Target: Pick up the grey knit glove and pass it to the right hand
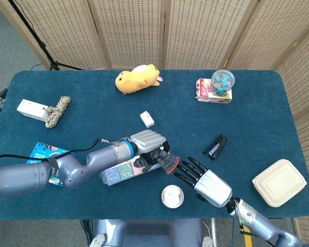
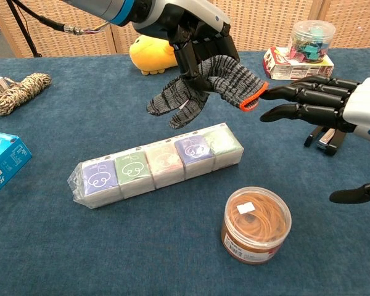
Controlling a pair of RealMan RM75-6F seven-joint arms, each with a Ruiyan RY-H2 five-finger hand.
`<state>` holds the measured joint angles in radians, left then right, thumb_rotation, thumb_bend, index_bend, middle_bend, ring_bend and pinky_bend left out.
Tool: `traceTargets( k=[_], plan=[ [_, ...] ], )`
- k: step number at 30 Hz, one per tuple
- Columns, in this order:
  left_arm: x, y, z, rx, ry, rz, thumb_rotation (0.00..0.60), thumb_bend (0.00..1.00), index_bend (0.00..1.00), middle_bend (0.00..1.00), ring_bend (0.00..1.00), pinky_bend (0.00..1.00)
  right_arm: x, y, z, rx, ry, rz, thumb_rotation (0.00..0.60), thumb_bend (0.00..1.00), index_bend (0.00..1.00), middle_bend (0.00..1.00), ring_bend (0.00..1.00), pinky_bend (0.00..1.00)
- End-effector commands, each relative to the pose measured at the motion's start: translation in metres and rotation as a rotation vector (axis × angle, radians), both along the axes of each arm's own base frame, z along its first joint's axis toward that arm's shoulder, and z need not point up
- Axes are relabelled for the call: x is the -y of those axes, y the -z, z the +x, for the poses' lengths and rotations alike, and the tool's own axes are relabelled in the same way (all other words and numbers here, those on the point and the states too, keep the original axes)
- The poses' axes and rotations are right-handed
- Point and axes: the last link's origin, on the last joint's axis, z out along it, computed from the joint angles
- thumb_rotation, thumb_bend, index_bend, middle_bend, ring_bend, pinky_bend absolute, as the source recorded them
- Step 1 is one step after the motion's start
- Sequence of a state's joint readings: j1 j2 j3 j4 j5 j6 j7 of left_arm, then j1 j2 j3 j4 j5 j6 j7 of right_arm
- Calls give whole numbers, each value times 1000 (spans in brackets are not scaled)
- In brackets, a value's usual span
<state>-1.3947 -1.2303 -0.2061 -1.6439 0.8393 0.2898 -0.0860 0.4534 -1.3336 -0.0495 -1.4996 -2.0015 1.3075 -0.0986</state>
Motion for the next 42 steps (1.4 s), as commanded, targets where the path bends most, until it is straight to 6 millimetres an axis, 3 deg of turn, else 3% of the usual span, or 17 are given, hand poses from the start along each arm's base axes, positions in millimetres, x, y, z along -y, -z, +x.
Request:
traceTargets(
  k=[1, 8, 19, 42],
  plan=[
    [-2, 0, -4, -4, 4, 10, 600, 419, 580, 406, 413, 495, 1, -3, -5, 24, 23, 14, 600, 0, 129, 0, 0, 0],
    [-2, 4, -10, 6, -11, 3, 600, 417, 580, 406, 412, 495, 0, -1, -11, 86, 48, 31, 600, 0, 142, 0, 0, 2],
    [-2, 5, -10, 43, -14, 4, 600, 414, 580, 406, 410, 495, -4, 5, -7, 127, 72, 62, 600, 0, 27, 0, 0, 1],
    [4, 17, -2, 83, -22, -33, 600, 413, 580, 406, 409, 495, -7, 11, 3, 164, 130, 38, 600, 0, 45, 0, 0, 0]
  ],
)
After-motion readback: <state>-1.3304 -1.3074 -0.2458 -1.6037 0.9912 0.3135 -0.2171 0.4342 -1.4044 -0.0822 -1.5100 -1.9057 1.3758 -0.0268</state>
